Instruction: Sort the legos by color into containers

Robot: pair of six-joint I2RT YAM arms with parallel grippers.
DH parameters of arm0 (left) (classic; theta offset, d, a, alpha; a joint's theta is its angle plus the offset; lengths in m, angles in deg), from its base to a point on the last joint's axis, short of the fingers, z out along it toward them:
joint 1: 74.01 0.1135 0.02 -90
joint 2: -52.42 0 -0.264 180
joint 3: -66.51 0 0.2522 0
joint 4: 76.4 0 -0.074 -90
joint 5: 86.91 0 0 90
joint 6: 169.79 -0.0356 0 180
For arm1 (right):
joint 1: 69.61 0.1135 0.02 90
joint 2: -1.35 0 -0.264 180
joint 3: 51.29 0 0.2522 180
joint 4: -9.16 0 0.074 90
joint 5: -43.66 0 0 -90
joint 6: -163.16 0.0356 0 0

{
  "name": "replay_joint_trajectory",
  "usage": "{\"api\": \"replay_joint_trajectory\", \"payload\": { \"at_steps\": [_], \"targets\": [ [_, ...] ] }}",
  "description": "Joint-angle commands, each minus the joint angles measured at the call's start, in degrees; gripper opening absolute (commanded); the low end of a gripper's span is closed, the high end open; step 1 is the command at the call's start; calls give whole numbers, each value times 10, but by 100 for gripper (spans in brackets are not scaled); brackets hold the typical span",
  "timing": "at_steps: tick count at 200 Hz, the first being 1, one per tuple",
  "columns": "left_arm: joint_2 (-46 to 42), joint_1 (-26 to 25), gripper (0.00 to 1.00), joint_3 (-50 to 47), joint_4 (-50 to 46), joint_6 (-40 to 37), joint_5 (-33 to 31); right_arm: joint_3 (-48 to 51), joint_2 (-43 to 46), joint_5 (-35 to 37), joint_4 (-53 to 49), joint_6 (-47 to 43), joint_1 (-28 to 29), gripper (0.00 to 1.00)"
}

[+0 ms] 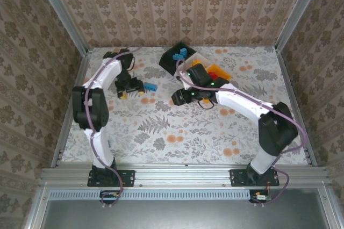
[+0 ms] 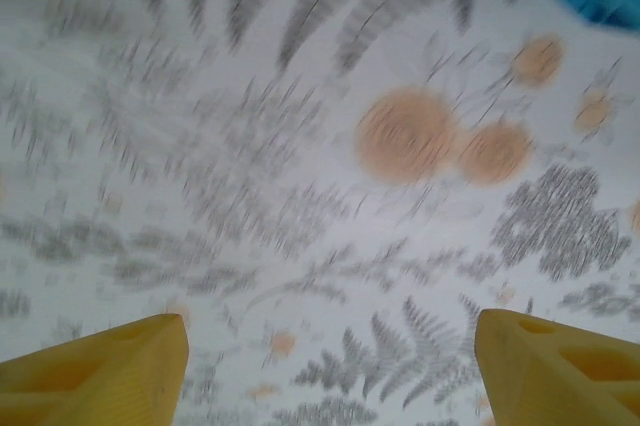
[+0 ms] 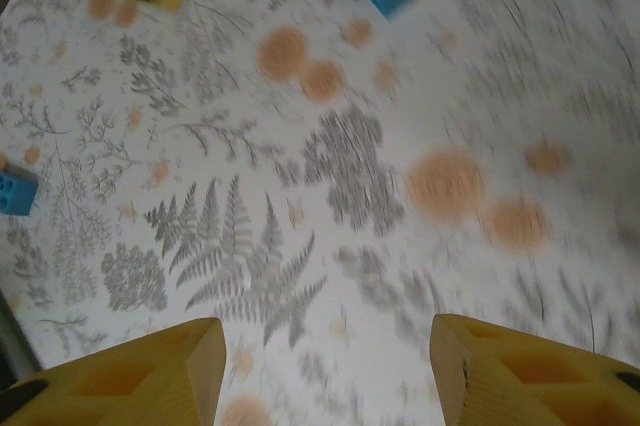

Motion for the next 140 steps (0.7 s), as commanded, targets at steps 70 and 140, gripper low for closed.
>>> {"api": "replay_joint_trajectory", "payload": {
  "at_steps": [70,140],
  "targets": [
    [-232,38,77,-260,122,115,98,-300,-316,4,39,-180,33,56],
    [-297,94,77,-312,100,95,133,-407,-416,106,19,-217,60,56]
  ]
}}
